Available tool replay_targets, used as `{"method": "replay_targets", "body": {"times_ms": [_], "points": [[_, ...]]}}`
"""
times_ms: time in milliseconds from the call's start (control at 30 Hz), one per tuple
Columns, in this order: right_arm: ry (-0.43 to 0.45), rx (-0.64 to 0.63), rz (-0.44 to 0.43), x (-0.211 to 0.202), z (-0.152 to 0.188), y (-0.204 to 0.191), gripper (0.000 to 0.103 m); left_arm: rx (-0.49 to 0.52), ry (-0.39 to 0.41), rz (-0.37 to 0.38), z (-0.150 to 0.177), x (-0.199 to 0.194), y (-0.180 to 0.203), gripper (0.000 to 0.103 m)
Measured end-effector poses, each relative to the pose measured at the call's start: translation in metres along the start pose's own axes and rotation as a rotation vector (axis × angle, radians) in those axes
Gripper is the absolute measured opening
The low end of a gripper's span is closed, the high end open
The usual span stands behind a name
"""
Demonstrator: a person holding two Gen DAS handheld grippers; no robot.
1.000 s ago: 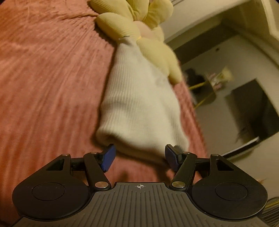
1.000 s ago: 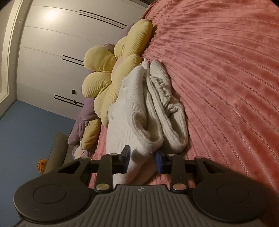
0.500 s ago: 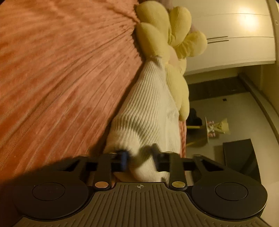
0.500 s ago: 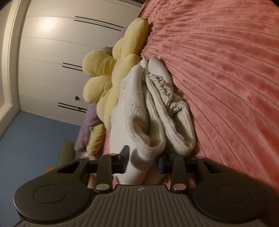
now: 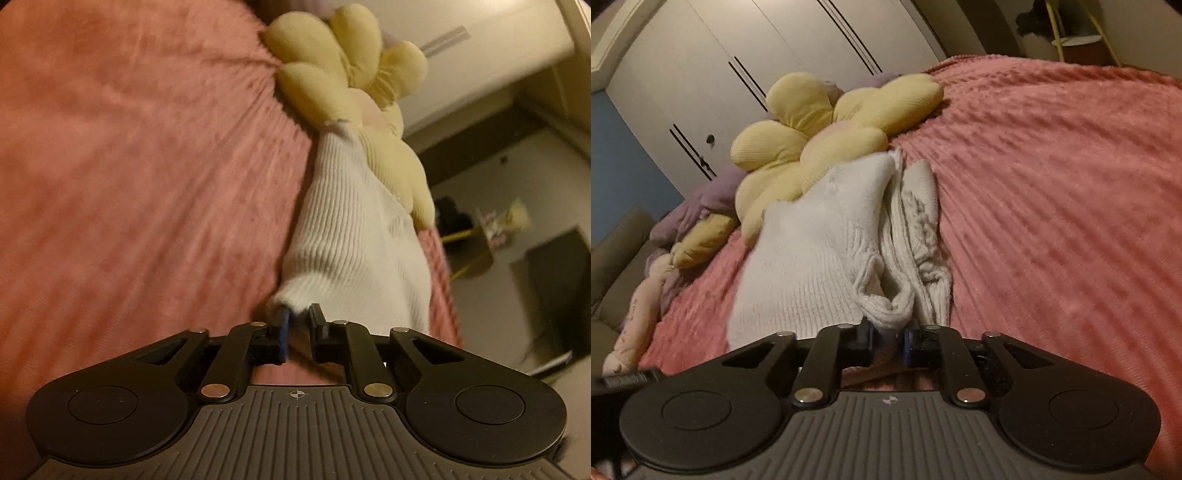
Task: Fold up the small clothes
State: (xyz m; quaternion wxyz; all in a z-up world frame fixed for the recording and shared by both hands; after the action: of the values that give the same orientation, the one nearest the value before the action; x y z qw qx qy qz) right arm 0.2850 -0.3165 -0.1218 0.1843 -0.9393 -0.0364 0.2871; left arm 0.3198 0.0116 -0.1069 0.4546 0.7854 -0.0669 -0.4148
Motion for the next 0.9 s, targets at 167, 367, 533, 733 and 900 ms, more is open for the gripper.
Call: {"method": "replay_targets", "body": {"times_ms": [167, 367, 533, 733, 900], "points": [[0.099, -0.065, 0.089, -0.027, -0.017, 0.009, 0.039, 0.187, 0.124, -0.063, -0.015, -0.014, 0.028, 0.028], [0.076, -0.395, 0.033, 0.011, -0.04, -0.061, 0.026, 0.3, 0.047, -0.05, -0.016, 0.035, 0.067, 0.028], [0.003, -0.549, 0.138, 0.055, -0.042, -0.068, 0.008, 0.355, 0.039, -0.138, -0.016, 0.063, 0.065, 0.045], [0.007, -0.536, 0.178, 0.057, -0.039, -0.05, 0.007, 0.399, 0.01, -0.116, -0.02, 0.065, 0.06, 0.06], [0.011, -0.391, 0.144, 0.041, -0.052, -0.034, 0.021, 0.309, -0.043, -0.048, -0.045, 0.067, 0.053, 0.059]]}}
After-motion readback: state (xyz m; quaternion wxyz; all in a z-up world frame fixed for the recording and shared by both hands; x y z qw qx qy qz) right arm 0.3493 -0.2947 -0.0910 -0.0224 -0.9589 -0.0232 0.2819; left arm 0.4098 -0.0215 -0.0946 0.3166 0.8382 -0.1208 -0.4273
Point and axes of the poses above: each gripper's, at about its wrist camera, not at the fingertips, and x roughly the way its jaws point, y to its right, z to its underside, the point moved 1 cm from there along x, roughly the way its jaws point, and after that the axes turned 13 degrees about -x, right-handed, at the moved point
